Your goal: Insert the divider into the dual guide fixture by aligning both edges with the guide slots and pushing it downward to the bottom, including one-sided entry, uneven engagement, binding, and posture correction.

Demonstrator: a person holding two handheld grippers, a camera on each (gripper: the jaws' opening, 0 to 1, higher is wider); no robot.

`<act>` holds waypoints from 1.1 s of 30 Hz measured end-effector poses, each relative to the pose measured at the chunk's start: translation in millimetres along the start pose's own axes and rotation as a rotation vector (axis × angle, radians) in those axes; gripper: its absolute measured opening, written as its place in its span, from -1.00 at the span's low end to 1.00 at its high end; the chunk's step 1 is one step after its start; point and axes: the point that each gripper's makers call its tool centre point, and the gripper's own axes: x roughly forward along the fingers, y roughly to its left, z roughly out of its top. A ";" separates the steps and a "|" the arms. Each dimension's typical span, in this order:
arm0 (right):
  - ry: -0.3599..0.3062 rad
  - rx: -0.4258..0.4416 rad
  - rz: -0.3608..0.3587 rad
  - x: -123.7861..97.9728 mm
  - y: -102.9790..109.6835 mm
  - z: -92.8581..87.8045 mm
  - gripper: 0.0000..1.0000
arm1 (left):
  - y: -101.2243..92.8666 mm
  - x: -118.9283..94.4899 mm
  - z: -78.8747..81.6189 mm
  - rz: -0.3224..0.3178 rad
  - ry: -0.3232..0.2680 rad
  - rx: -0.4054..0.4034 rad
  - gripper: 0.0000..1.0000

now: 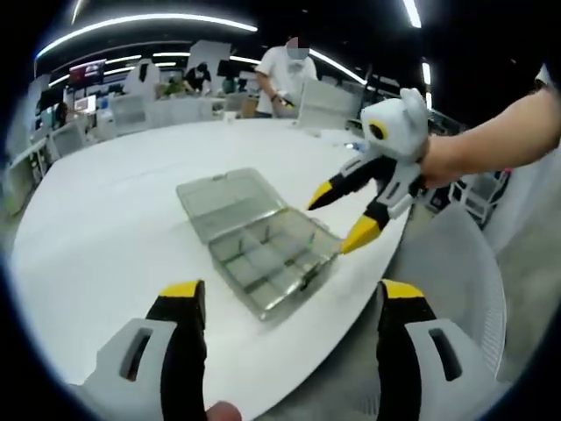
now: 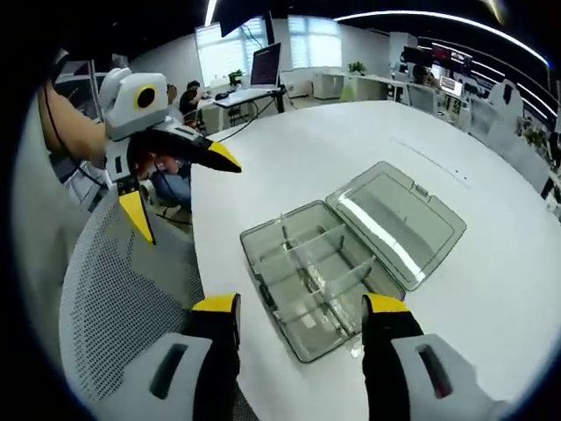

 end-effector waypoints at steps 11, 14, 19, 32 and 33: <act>-0.107 0.174 -0.104 -32.6 13.0 -1.8 0.33 | 1.8 -4.4 10.7 0.062 -0.032 0.004 0.77; -0.140 0.165 -0.134 -39.9 15.3 -4.7 0.42 | 3.0 -5.0 10.5 0.078 -0.038 -0.002 0.82; -0.168 0.204 -0.162 -55.8 18.2 -12.5 0.49 | -0.9 -8.5 7.5 0.103 -0.048 -0.005 0.95; -0.266 0.286 -0.245 -93.5 18.8 -26.7 0.53 | -2.4 -16.4 20.1 0.190 -0.081 0.025 0.98; -0.265 0.302 -0.243 -94.3 20.8 -29.6 0.53 | -1.9 -16.6 20.2 0.198 -0.081 0.023 0.98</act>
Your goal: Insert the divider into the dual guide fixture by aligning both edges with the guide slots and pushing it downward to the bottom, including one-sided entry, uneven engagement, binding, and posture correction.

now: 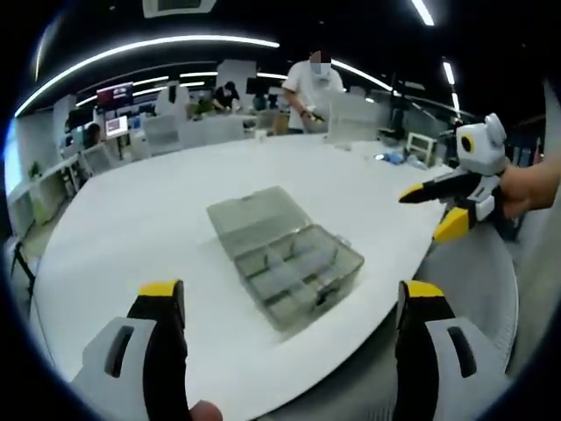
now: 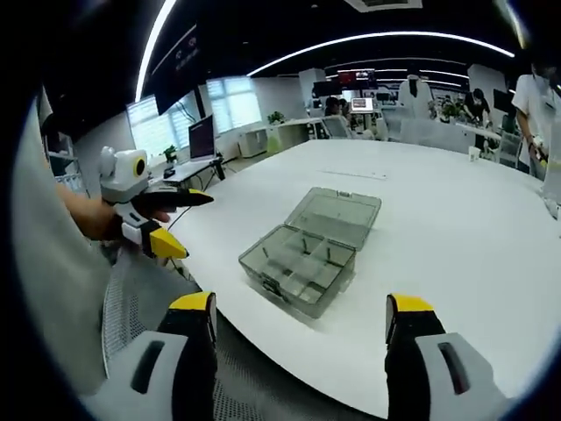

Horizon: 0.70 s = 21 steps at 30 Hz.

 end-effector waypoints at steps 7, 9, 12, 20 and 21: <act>-0.049 -0.006 -0.021 -9.9 -2.3 13.8 0.53 | 2.3 -3.1 1.8 0.026 -0.001 -0.020 0.98; -0.045 0.003 -0.019 -11.3 -4.1 12.8 0.53 | 4.1 -4.2 1.6 0.041 -0.001 -0.018 0.98; -0.053 0.011 -0.029 -14.0 -8.1 13.2 0.52 | 5.3 -6.2 3.0 0.055 -0.005 -0.020 0.98; -0.064 0.019 -0.041 -21.4 -19.5 15.8 0.52 | 10.0 -12.8 5.3 0.099 -0.011 -0.038 0.97; -0.069 0.033 -0.039 -22.3 -20.7 16.0 0.51 | 10.9 -13.2 5.1 0.103 -0.011 -0.041 0.97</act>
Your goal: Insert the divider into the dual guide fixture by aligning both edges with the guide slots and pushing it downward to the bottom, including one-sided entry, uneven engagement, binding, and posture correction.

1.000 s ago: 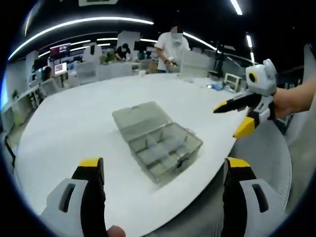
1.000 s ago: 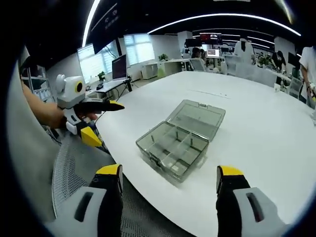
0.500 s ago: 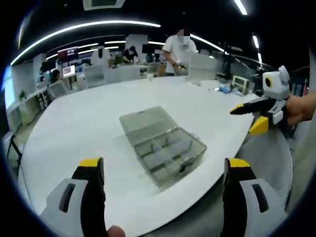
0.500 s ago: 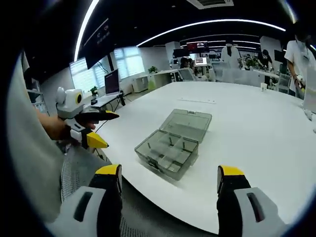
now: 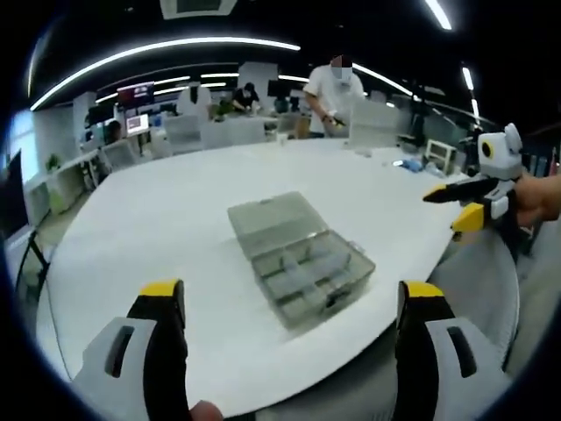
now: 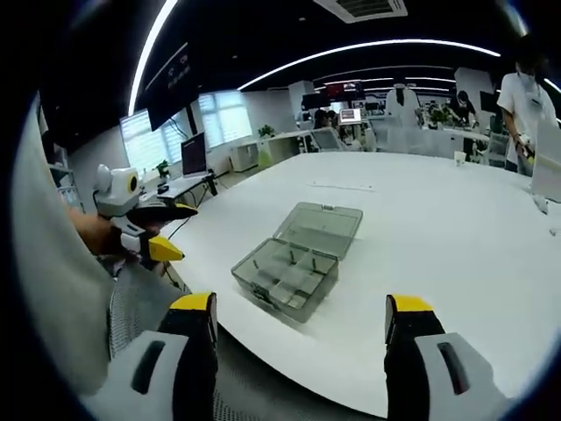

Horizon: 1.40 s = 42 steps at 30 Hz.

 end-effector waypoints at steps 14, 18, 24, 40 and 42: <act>0.045 -0.009 0.033 6.3 -1.8 -6.2 0.53 | 5.8 -2.9 -1.9 0.038 -0.002 -0.043 0.95; 0.049 -0.009 0.040 5.7 -2.5 -8.7 0.54 | 6.3 -2.3 -2.4 0.043 0.001 -0.042 0.95; 0.055 -0.022 0.058 5.9 1.6 -10.1 0.53 | 4.3 -2.5 -3.9 0.049 0.007 -0.033 0.95; 0.082 -0.033 0.022 5.3 -2.5 -16.8 0.53 | 0.7 -2.4 -9.4 0.040 0.029 -0.031 0.92; 0.091 -0.031 0.024 4.6 -2.3 -18.8 0.53 | 1.0 -2.3 -9.0 0.043 0.025 -0.036 0.91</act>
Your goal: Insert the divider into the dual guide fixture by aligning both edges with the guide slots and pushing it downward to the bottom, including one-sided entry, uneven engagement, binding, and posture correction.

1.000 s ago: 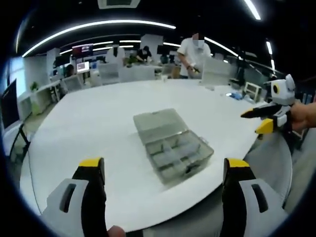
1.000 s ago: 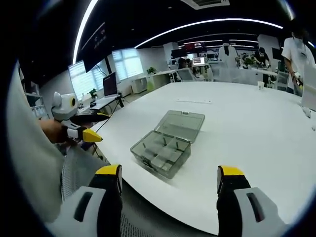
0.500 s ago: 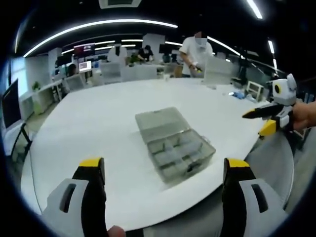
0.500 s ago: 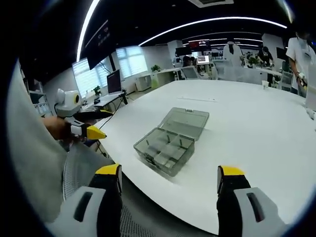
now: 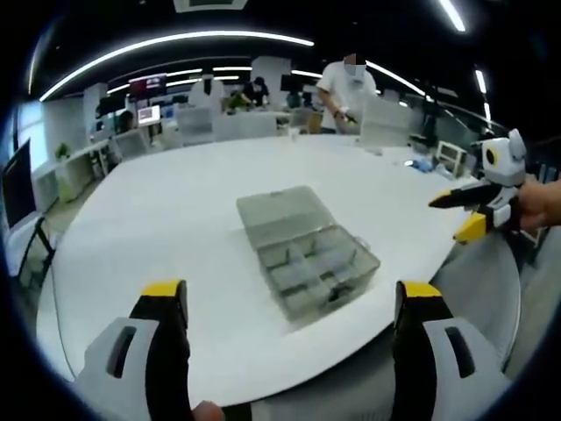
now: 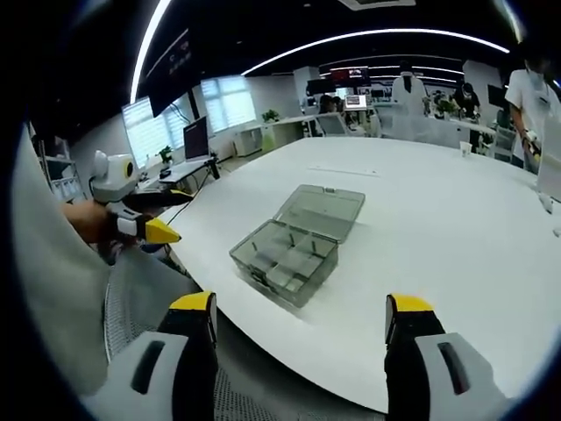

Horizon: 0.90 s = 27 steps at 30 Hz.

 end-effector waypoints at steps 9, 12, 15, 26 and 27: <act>0.010 0.009 -0.013 0.0 -2.9 -1.8 0.51 | -0.6 0.3 -2.6 0.000 0.011 0.011 0.91; 0.008 0.013 -0.031 0.4 -5.7 -1.8 0.51 | -1.9 -0.6 -4.0 -0.005 0.015 0.012 0.91; 0.012 0.017 -0.035 1.0 -6.9 -2.1 0.52 | -3.8 -1.0 -4.6 -0.017 0.017 0.005 0.91; 0.014 0.027 -0.045 0.7 -8.6 -3.4 0.52 | -5.7 -1.5 -9.6 -0.035 0.025 -0.009 0.90; 0.016 0.031 -0.043 0.7 -8.3 -3.9 0.52 | -6.0 -1.5 -8.8 -0.036 0.021 -0.011 0.90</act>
